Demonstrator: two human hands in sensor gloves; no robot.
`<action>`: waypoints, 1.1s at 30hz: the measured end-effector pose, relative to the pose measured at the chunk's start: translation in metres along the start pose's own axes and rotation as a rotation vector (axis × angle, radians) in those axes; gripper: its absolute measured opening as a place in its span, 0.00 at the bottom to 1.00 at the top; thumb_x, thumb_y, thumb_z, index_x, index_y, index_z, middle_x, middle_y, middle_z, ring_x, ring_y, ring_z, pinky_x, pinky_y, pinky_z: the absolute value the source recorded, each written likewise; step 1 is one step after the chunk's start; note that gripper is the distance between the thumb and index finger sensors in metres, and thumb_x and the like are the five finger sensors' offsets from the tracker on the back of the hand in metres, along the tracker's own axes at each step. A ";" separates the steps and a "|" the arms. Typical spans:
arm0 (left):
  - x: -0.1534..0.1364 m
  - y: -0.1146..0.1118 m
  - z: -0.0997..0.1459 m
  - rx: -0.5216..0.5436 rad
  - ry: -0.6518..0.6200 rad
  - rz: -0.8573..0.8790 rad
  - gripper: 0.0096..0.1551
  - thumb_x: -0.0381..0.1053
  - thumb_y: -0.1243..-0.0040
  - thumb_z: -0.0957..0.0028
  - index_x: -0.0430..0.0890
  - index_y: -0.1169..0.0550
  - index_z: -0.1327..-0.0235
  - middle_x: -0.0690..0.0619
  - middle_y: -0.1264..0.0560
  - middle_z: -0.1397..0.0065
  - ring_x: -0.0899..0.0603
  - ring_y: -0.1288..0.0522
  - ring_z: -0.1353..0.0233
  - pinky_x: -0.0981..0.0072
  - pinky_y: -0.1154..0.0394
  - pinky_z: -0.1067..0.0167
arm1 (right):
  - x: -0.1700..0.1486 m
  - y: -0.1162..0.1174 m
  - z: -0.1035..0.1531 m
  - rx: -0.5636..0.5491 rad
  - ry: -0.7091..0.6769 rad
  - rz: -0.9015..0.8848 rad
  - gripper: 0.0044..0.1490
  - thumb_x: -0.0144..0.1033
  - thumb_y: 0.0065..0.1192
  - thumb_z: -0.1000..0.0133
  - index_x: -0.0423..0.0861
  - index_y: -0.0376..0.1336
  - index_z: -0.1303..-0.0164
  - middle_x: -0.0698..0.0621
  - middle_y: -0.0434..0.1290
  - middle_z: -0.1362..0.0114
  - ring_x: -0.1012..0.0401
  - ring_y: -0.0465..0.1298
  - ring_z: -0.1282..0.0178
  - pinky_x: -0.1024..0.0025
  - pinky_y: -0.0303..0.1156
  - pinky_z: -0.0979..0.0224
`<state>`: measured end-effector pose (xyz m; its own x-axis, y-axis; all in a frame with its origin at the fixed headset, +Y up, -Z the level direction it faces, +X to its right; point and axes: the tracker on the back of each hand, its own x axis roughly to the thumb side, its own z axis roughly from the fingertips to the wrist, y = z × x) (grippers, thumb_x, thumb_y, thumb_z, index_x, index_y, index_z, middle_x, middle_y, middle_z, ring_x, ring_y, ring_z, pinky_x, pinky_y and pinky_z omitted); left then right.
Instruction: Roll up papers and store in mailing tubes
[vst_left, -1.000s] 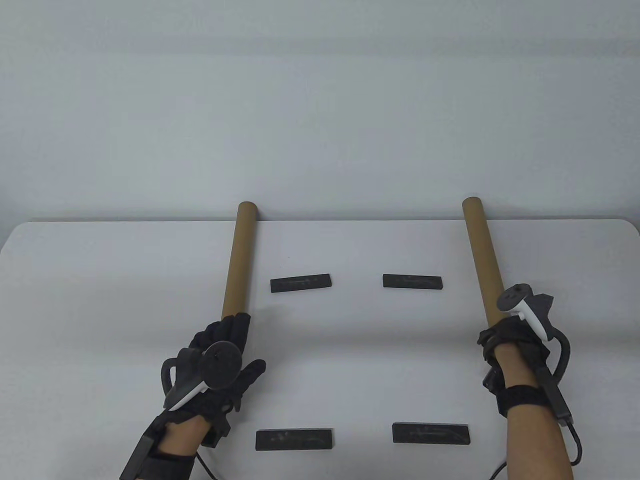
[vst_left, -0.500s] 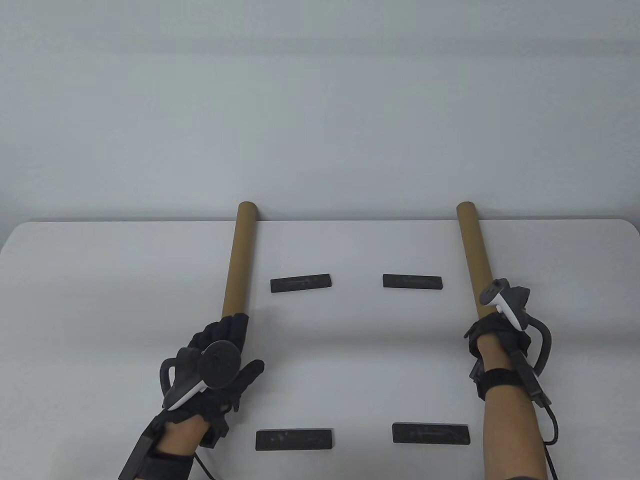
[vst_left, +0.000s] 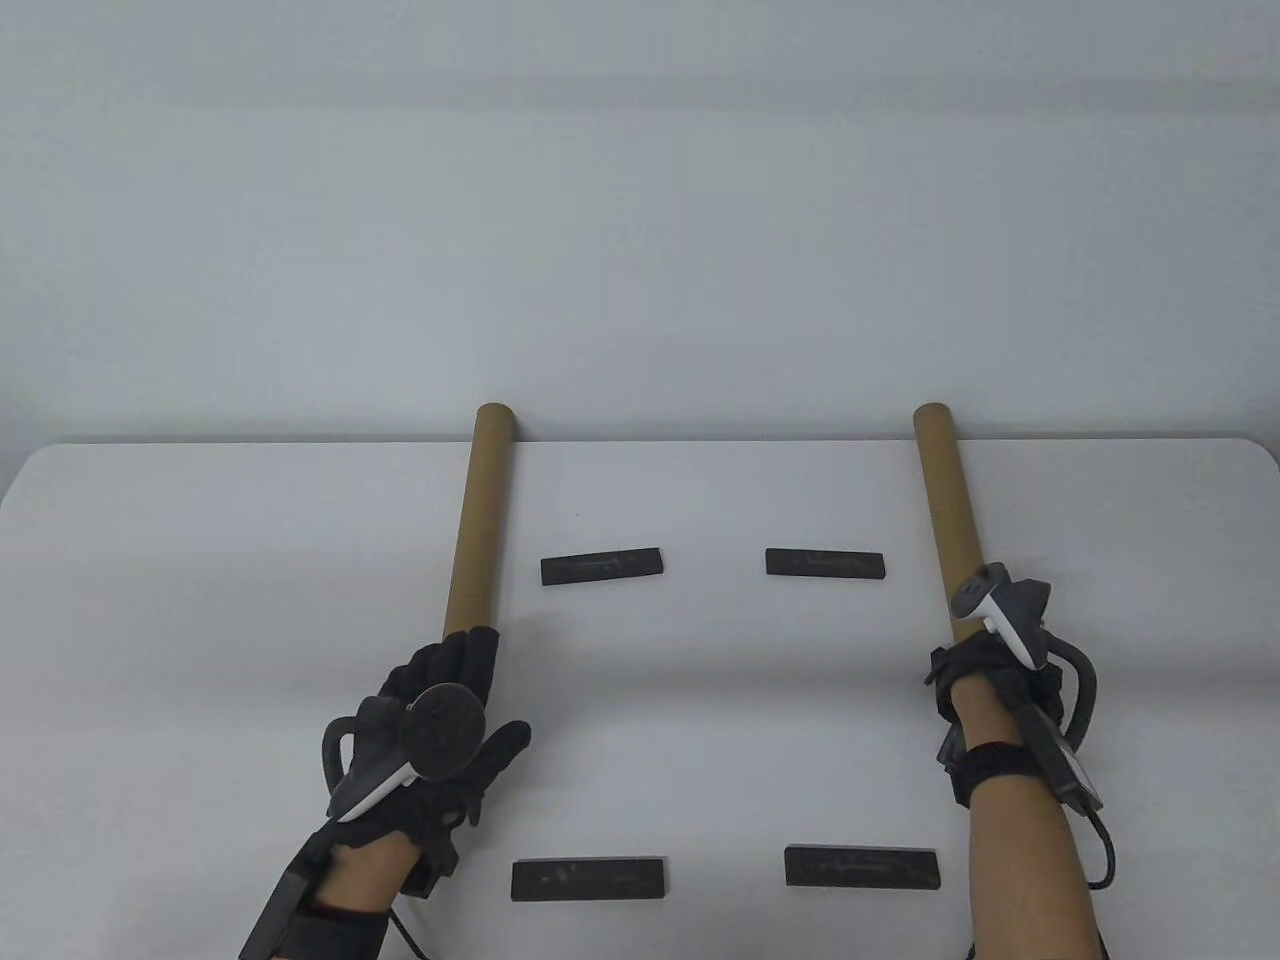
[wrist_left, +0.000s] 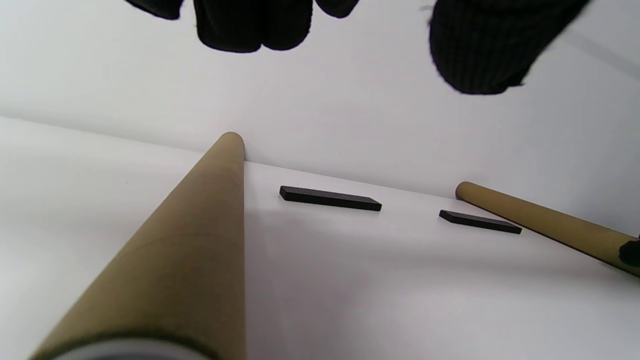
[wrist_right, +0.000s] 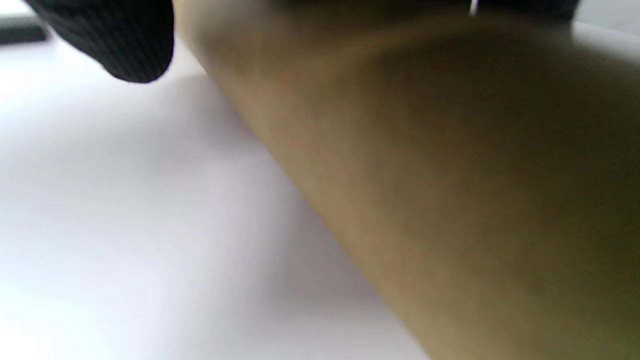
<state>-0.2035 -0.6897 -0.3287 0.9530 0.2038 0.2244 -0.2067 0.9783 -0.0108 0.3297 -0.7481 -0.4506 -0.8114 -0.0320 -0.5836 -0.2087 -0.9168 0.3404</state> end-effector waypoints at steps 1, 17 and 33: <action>0.000 0.000 0.000 -0.003 -0.001 -0.002 0.59 0.71 0.40 0.59 0.49 0.48 0.19 0.42 0.43 0.17 0.32 0.39 0.18 0.36 0.41 0.24 | 0.000 -0.009 0.007 -0.031 -0.036 -0.003 0.65 0.63 0.59 0.44 0.29 0.40 0.17 0.30 0.56 0.21 0.27 0.66 0.26 0.28 0.72 0.37; 0.028 0.010 0.013 0.058 -0.120 -0.072 0.58 0.71 0.41 0.59 0.49 0.48 0.19 0.42 0.43 0.17 0.31 0.39 0.17 0.36 0.41 0.25 | -0.005 0.006 0.207 -0.617 -0.971 -0.130 0.61 0.62 0.61 0.44 0.33 0.46 0.14 0.32 0.55 0.15 0.25 0.56 0.17 0.20 0.55 0.29; 0.045 -0.005 0.006 0.024 -0.133 -0.093 0.58 0.71 0.42 0.59 0.49 0.48 0.19 0.42 0.43 0.17 0.31 0.38 0.18 0.36 0.40 0.25 | -0.013 0.008 0.204 -0.639 -1.023 -0.136 0.60 0.62 0.60 0.43 0.35 0.45 0.14 0.33 0.53 0.14 0.27 0.55 0.16 0.21 0.54 0.28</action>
<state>-0.1614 -0.6857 -0.3128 0.9307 0.1044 0.3506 -0.1260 0.9913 0.0390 0.2274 -0.6740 -0.2899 -0.9201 0.1445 0.3639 -0.2534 -0.9284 -0.2719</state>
